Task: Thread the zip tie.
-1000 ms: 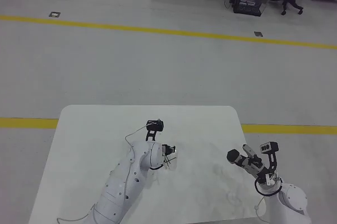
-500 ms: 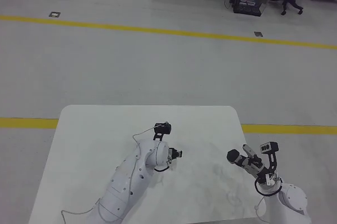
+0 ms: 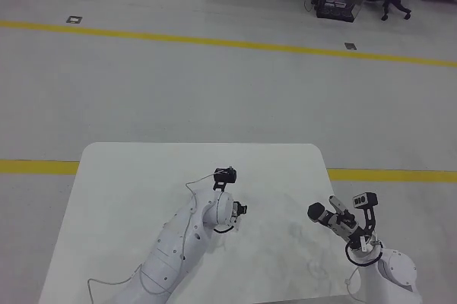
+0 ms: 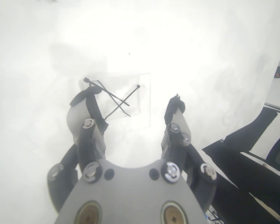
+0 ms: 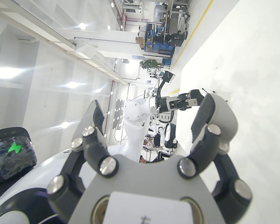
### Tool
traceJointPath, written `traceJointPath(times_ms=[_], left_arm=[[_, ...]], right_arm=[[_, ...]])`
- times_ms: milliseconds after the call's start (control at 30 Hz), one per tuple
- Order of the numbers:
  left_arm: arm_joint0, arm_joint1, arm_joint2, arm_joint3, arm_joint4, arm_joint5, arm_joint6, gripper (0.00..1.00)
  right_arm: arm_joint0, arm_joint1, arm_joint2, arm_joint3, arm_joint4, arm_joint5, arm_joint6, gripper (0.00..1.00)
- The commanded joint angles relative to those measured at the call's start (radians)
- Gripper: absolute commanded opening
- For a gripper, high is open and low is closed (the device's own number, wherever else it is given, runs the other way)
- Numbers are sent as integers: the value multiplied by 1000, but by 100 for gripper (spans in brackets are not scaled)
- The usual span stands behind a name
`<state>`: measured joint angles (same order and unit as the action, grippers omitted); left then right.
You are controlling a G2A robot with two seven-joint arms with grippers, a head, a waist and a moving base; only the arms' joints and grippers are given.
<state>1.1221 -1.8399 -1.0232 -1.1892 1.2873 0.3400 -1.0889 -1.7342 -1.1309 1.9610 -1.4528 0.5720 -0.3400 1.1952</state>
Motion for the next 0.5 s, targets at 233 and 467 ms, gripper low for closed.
traceJointPath(times_ms=[233, 467], left_arm=[[-7, -5, -5, 43, 21, 0, 32, 45], [-10, -8, -9, 63, 47, 0, 58, 36]], right_arm=[[0, 0, 0, 0, 0, 0, 0, 100], [0, 0, 0, 0, 0, 0, 0, 100]])
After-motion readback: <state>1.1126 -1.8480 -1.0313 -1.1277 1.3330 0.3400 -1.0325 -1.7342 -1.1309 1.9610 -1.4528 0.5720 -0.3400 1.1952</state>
